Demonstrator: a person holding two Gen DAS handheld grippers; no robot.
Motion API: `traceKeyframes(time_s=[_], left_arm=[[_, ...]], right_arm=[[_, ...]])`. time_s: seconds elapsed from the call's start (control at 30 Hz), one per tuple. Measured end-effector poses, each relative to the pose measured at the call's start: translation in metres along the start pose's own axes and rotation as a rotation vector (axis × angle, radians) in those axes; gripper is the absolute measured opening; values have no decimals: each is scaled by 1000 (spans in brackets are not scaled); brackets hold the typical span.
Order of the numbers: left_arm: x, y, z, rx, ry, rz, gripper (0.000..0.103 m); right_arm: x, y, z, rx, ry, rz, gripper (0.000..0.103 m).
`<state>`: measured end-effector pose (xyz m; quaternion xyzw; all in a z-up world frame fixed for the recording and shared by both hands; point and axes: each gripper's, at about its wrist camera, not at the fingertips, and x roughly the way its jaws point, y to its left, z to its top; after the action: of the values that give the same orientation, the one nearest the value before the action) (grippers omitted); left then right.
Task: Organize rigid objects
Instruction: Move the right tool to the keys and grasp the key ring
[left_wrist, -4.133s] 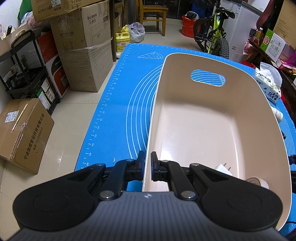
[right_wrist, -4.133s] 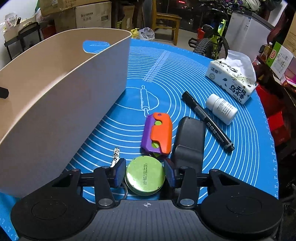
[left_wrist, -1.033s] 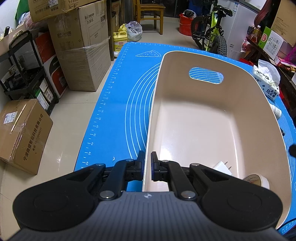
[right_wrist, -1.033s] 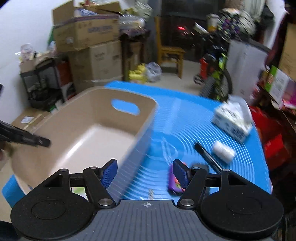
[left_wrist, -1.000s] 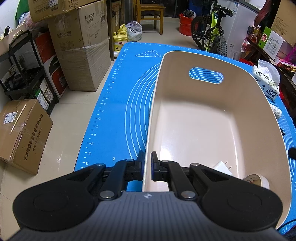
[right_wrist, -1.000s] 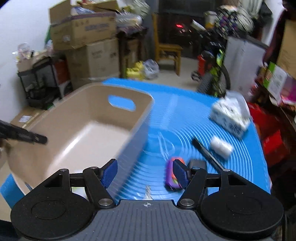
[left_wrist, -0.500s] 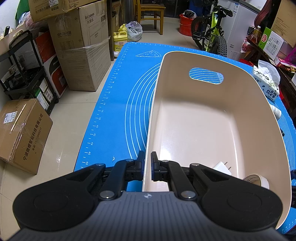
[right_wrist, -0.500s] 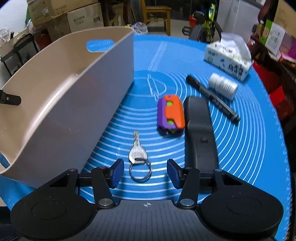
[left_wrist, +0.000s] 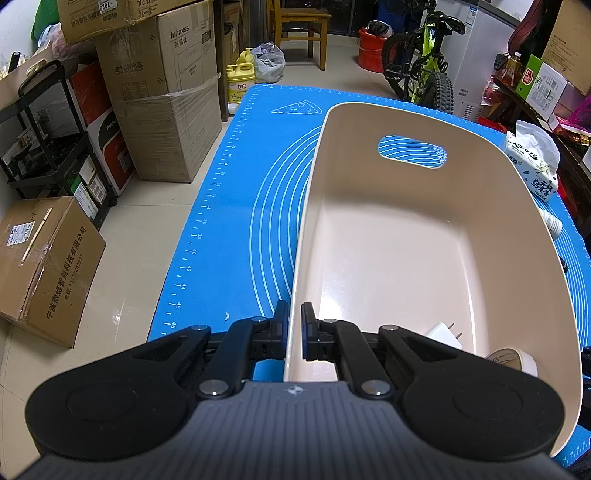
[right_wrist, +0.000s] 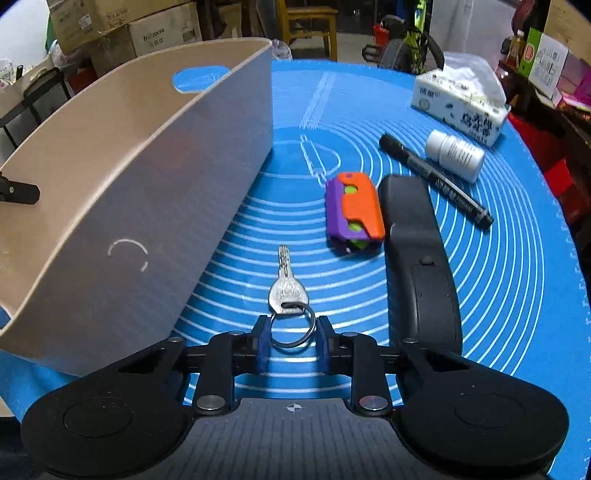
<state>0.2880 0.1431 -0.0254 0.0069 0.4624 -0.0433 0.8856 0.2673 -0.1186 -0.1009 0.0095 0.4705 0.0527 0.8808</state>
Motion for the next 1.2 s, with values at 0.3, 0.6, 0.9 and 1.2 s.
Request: traceKeyframes(time_s=[0.3, 0.6, 0.9, 1.2], left_arm=[[0, 0, 0, 0, 0, 0, 8], [0, 0, 0, 0, 0, 0, 8], [0, 0, 0, 0, 0, -1, 8], [0, 1, 0, 0, 0, -1, 8]], right_arm=[[-2, 13, 5, -52, -63, 19, 27], [6, 14, 5, -63, -80, 4, 18], [-13, 3, 9, -25, -150, -18, 13], [-37, -7, 24, 15, -226, -23, 13]])
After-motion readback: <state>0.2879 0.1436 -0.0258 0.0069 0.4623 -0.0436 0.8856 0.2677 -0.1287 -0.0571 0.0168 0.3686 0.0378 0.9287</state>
